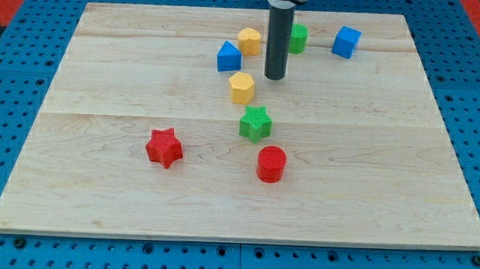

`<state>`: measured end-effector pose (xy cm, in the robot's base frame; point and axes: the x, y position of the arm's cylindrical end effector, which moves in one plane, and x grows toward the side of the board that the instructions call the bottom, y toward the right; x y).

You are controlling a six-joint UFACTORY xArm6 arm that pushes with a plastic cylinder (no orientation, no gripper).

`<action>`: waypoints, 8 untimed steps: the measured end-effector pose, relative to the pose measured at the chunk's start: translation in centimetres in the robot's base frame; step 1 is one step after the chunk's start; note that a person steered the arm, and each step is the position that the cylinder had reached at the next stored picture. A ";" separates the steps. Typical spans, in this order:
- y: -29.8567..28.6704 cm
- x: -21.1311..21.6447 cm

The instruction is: Move the yellow hexagon towards the top left

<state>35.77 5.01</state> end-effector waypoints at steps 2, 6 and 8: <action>-5.4 -0.3; -4.9 3.0; -9.2 -0.8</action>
<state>34.94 -4.18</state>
